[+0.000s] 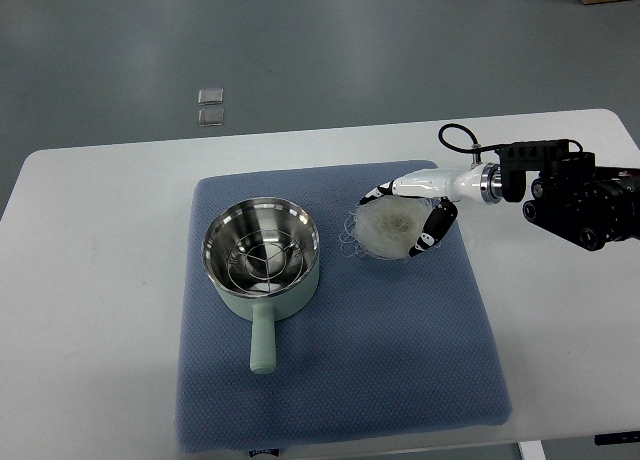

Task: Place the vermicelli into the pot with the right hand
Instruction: 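Lower the right hand onto the vermicelli and close fingers around it, then lift the vermicelli with the right hand and carry it over the pot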

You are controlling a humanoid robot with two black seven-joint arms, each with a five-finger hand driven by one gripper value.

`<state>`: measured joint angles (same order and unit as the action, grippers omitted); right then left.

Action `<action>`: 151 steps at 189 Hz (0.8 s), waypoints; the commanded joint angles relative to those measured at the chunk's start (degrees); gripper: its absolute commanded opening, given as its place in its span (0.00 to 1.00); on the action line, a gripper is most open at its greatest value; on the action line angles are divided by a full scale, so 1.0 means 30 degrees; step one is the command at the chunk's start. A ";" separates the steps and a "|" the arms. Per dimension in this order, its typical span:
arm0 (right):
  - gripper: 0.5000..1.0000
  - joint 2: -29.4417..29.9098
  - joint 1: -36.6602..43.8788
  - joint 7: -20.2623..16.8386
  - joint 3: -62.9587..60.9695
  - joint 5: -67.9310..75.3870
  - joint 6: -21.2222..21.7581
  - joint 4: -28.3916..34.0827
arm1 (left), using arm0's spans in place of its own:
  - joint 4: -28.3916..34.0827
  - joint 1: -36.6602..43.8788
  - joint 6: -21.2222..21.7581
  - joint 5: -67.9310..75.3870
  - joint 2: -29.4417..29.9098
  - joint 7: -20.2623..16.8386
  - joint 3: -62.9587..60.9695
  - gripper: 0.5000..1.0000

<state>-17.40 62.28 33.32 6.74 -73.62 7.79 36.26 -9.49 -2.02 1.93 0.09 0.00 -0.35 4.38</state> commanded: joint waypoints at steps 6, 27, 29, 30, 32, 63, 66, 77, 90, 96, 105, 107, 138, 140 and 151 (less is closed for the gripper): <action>0.82 0.0174 -0.0221 -0.0003 0.0127 0.0020 -0.0545 -0.0073 | 0.0000 0.0000 0.0000 0.0000 0.0000 0.0000 0.0004 1.00; 0.77 0.0174 -0.0251 -0.0003 0.0274 0.0020 -0.0691 -0.0103 | 0.0000 0.0000 0.0000 0.0000 0.0000 0.0000 0.0004 1.00; 0.77 0.0174 -0.0251 -0.0003 0.0274 0.0020 -0.0691 -0.0103 | 0.0000 0.0000 0.0000 0.0000 0.0000 0.0000 0.0004 1.00; 0.75 0.0174 -0.0251 -0.0003 0.0274 0.0020 -0.0749 -0.0074 | 0.0000 0.0000 0.0000 0.0000 0.0000 0.0000 0.0004 1.00; 0.74 0.0174 -0.0251 -0.0003 0.0274 0.0020 -0.0750 -0.0102 | 0.0000 0.0000 0.0000 0.0000 0.0000 0.0000 0.0004 1.00; 0.54 0.0144 -0.0251 -0.0003 0.0361 0.0020 -0.1218 -0.0103 | 0.0000 0.0000 0.0000 0.0000 0.0000 0.0000 0.0004 1.00; 0.51 0.0144 -0.0251 -0.0003 0.0361 0.0020 -0.1248 -0.0073 | 0.0000 0.0000 0.0000 0.0000 0.0000 0.0000 0.0004 1.00; 0.44 0.0144 -0.0251 -0.0003 0.0361 0.0020 -0.1306 -0.0073 | 0.0000 0.0000 0.0000 0.0000 0.0000 0.0000 0.0004 1.00; 0.35 0.0144 -0.0221 0.0027 0.0361 0.0020 -0.1306 -0.0073 | 0.0000 0.0000 0.0000 0.0000 0.0000 0.0000 0.0004 1.00; 0.31 0.0144 -0.0251 0.0027 0.0332 0.0020 -0.1306 -0.0073 | 0.0000 0.0000 0.0000 0.0000 0.0000 0.0000 0.0004 1.00; 0.27 0.0115 -0.0221 0.0085 0.0332 0.0020 -0.1335 -0.0073 | 0.0000 0.0000 0.0000 0.0000 0.0000 0.0000 0.0004 1.00; 0.26 0.0115 -0.0221 0.0114 0.0332 0.0020 -0.1336 -0.0073 | 0.0000 0.0000 0.0000 0.0000 0.0000 0.0000 0.0004 1.00; 0.02 0.0027 -0.0075 0.0261 0.0244 0.0079 -0.1394 -0.0044 | 0.0000 0.0000 0.0000 0.0000 0.0000 0.0000 0.0004 1.00; 0.01 0.0027 -0.0075 0.0261 0.0244 0.0108 -0.1423 -0.0044 | 0.0000 0.0000 0.0000 0.0000 0.0000 0.0000 0.0004 1.00; 0.00 -0.0002 -0.0046 0.0261 0.0186 0.0137 -0.1511 -0.0044 | 0.0000 0.0000 0.0000 0.0000 0.0000 0.0000 0.0004 1.00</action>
<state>-17.24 61.93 34.01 7.52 -73.40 3.65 36.10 -9.49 -2.02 1.93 0.09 0.00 -0.35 4.40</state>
